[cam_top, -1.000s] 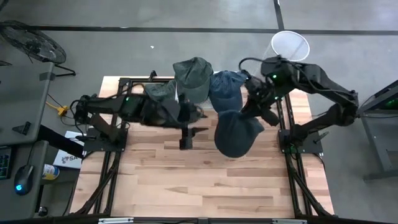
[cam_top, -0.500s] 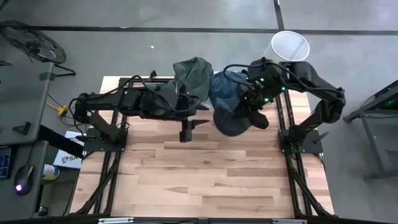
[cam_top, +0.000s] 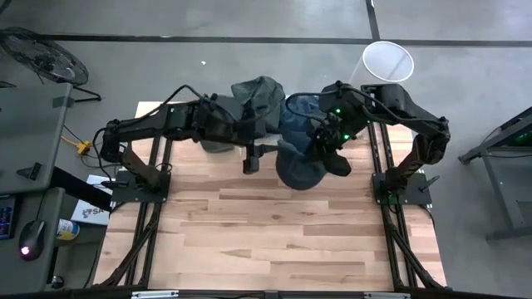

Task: Pick & Place hat
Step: Stack the dark blue cap on the dark blue cap on the shelf

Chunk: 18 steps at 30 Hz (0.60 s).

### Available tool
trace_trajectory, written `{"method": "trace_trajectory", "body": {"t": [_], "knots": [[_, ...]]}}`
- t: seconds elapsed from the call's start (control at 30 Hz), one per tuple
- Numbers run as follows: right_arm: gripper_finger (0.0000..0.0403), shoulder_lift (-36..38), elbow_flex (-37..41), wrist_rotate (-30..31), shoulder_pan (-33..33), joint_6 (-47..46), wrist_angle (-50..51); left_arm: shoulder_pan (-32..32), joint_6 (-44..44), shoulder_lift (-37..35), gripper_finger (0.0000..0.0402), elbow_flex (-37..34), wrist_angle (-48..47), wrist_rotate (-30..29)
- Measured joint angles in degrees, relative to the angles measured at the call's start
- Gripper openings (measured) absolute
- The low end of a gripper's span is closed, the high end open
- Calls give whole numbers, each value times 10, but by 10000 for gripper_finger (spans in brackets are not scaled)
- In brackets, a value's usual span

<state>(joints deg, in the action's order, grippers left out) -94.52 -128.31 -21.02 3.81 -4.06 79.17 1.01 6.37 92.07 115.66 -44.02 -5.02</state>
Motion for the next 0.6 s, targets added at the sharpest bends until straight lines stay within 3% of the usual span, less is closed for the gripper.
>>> {"method": "trace_trajectory", "body": {"t": [0.1, 0.27, 0.47, 0.6], "knots": [[25, 0, 0, 17, -6, 1, -2, -12, 0, 0, 184, 0, 12, 57], [25, 0, 0, 46, -16, 1, -14, -15, 14, 10, 184, 0, 9, 93], [25, 0, 1, 71, -29, 4, -23, -14, 35, 33, 184, -1, 2, 99], [25, 0, 1, 70, -37, -2, -23, -14, 49, 42, 184, 0, 3, 72]]}}
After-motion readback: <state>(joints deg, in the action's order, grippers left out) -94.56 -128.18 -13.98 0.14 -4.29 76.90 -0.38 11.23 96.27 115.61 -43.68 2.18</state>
